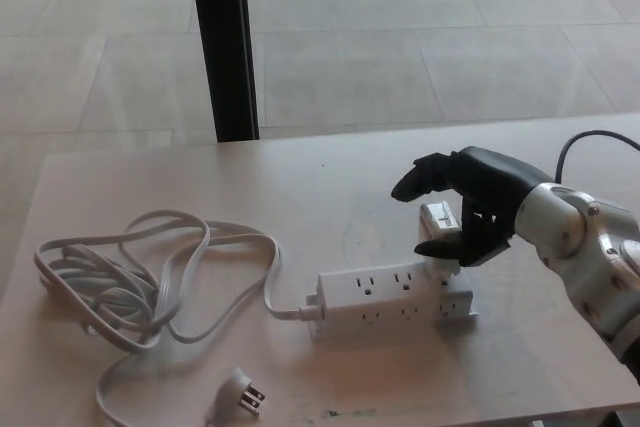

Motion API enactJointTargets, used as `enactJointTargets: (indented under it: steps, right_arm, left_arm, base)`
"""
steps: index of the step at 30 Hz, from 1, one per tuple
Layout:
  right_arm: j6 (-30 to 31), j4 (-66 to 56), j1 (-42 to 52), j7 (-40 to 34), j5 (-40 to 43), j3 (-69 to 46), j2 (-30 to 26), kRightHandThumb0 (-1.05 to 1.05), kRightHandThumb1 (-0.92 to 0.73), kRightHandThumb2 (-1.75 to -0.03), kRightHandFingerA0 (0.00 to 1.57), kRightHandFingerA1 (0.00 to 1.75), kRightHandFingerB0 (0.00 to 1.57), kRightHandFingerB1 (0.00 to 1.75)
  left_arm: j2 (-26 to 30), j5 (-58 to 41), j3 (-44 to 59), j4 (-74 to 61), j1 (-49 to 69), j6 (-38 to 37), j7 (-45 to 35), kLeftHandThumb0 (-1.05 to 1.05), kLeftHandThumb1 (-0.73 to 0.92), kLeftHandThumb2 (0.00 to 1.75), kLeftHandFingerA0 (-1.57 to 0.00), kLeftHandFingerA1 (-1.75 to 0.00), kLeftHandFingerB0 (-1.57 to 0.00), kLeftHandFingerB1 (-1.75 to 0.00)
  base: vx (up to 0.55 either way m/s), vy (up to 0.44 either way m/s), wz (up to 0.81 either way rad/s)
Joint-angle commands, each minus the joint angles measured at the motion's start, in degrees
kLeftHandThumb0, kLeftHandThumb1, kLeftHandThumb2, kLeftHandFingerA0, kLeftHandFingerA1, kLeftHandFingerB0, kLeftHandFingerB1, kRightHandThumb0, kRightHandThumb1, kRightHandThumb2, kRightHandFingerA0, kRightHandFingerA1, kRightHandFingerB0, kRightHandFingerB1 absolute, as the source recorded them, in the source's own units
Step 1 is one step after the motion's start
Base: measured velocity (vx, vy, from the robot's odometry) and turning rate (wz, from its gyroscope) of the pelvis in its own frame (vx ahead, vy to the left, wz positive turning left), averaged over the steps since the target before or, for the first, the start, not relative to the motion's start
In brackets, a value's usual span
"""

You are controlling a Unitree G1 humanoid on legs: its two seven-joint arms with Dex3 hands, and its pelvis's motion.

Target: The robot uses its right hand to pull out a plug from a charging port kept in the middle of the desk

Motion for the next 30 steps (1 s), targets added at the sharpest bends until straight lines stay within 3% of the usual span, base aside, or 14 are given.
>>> enactJointTargets:
  steps: [1, 2, 3, 10, 14, 15, 16, 18, 19, 20, 21, 22, 28, 30]
  right_arm:
    - [-0.3, -0.9, -1.3, 1.7, -2.4, -0.1, -0.6, -0.24, -0.64, -0.63, 0.83, 1.46, 0.88, 0.59]
    - [-0.6, -1.2, -1.0, 2.0, -2.5, -0.2, -1.0, -0.24, -0.64, -0.63, 0.83, 1.46, 0.88, 0.59]
    - [-0.2, -1.7, -0.8, 2.8, -3.1, 0.0, -1.6, -0.26, -0.65, -0.64, 0.88, 1.61, 0.86, 0.63]
    - [-0.4, -1.8, -1.5, 6.5, -4.2, 0.2, -4.4, -0.25, -0.63, -0.60, 0.82, 1.64, 0.89, 0.61]
    - [4.6, -3.7, -1.7, 11.1, -5.5, 0.6, -6.2, -0.36, -0.56, -0.57, 0.81, 1.53, 0.53, 0.42]
    - [6.8, -3.8, -2.8, 13.3, -7.8, 2.5, -6.7, -0.48, -0.52, -0.60, 0.77, 1.45, 0.37, 0.37]
    - [7.0, -3.9, -2.8, 13.4, -7.9, 2.5, -6.7, -0.48, -0.52, -0.60, 0.77, 1.45, 0.37, 0.37]
    - [8.5, -3.2, -4.1, 16.1, -9.2, 4.1, -7.1, -0.67, -0.52, -0.56, 0.72, 1.32, 0.13, 0.28]
    - [8.8, -3.1, -4.4, 16.5, -9.3, 4.3, -7.3, -0.75, -0.42, -0.78, 0.79, 1.25, 0.05, 0.31]
    - [9.0, -3.1, -4.5, 16.7, -9.2, 4.3, -7.3, -0.75, -0.42, -0.78, 0.79, 1.25, 0.05, 0.31]
    - [9.1, -2.8, -4.6, 16.6, -9.4, 4.5, -7.2, -0.75, -0.50, -0.57, 0.69, 1.39, 0.05, 0.22]
    - [8.6, -3.3, -4.2, 16.3, -9.5, 4.4, -7.4, -0.80, -0.41, -0.80, 0.79, 1.27, 0.03, 0.15]
    - [8.5, -5.4, -2.9, 15.5, -9.5, 3.6, -6.6, -0.81, -0.38, -0.80, 0.82, 1.21, 0.04, 0.03]
    - [8.6, -5.9, -2.7, 15.6, -9.6, 3.5, -6.6, -0.87, -0.40, -0.67, 0.78, 1.28, 0.00, 0.11]
  left_arm:
    - [1.0, -0.1, -0.7, -0.2, 0.5, -2.0, 0.2, -0.51, 0.54, 0.57, -0.94, -0.88, -0.75, -0.43]
    - [0.9, 0.1, -0.9, -0.2, 0.7, -2.2, 0.3, -0.51, 0.54, 0.57, -0.94, -0.88, -0.75, -0.43]
    - [0.8, 0.2, -1.1, 0.0, 0.7, -2.1, 0.4, -0.51, 0.54, 0.57, -0.95, -0.86, -0.75, -0.43]
    - [0.6, 0.1, -1.7, -0.2, 1.2, -2.6, 0.5, -0.51, 0.55, 0.57, -0.92, -0.71, -0.77, -0.44]
    - [0.6, -0.3, -1.8, 0.2, 1.3, -2.7, 0.1, -0.53, 0.56, 0.58, -0.94, -0.76, -0.75, -0.43]
    - [0.7, 0.1, -2.1, 0.3, 1.3, -3.0, 0.4, -0.52, 0.56, 0.57, -0.90, -0.65, -0.76, -0.43]
    - [0.7, 0.0, -2.1, 0.3, 1.3, -3.0, 0.4, -0.52, 0.56, 0.57, -0.90, -0.65, -0.76, -0.43]
    - [0.7, -0.2, -2.0, 0.1, 1.6, -3.0, -0.1, -0.51, 0.57, 0.58, -0.88, -0.58, -0.75, -0.43]
    - [0.7, -0.1, -2.1, 0.0, 1.6, -3.0, 0.0, -0.51, 0.56, 0.58, -0.88, -0.56, -0.75, -0.43]
    - [0.7, -0.1, -2.1, 0.1, 1.5, -3.1, 0.1, -0.51, 0.56, 0.58, -0.88, -0.56, -0.75, -0.43]
    - [0.8, 0.0, -2.2, 0.3, 1.1, -2.2, 0.4, -0.52, 0.56, 0.58, -0.90, -0.57, -0.75, -0.43]
    - [0.8, 0.2, -2.4, 0.4, 1.2, -2.7, 0.3, -0.53, 0.57, 0.57, -0.92, -0.61, -0.75, -0.43]
    - [0.7, -0.3, -2.2, 0.2, 1.3, -2.9, 0.3, -0.53, 0.56, 0.58, -0.86, -0.52, -0.77, -0.44]
    - [0.7, 0.3, -2.8, 0.4, 1.3, -2.9, 0.5, -0.52, 0.57, 0.58, -0.86, -0.51, -0.78, -0.43]
  base:
    - [0.00, 0.000, 0.00]
    - [0.00, 0.000, 0.00]
    - [0.00, 0.000, 0.00]
    - [0.00, 0.000, 0.00]
    - [0.00, 0.000, 0.00]
    - [0.00, 0.000, 0.00]
    - [0.00, 0.000, 0.00]
    - [0.00, 0.000, 0.00]
    - [0.00, 0.000, 0.00]
    - [0.00, 0.000, 0.00]
    - [0.00, 0.000, 0.00]
    - [0.00, 0.000, 0.00]
    - [0.00, 0.000, 0.00]
    - [0.00, 0.000, 0.00]
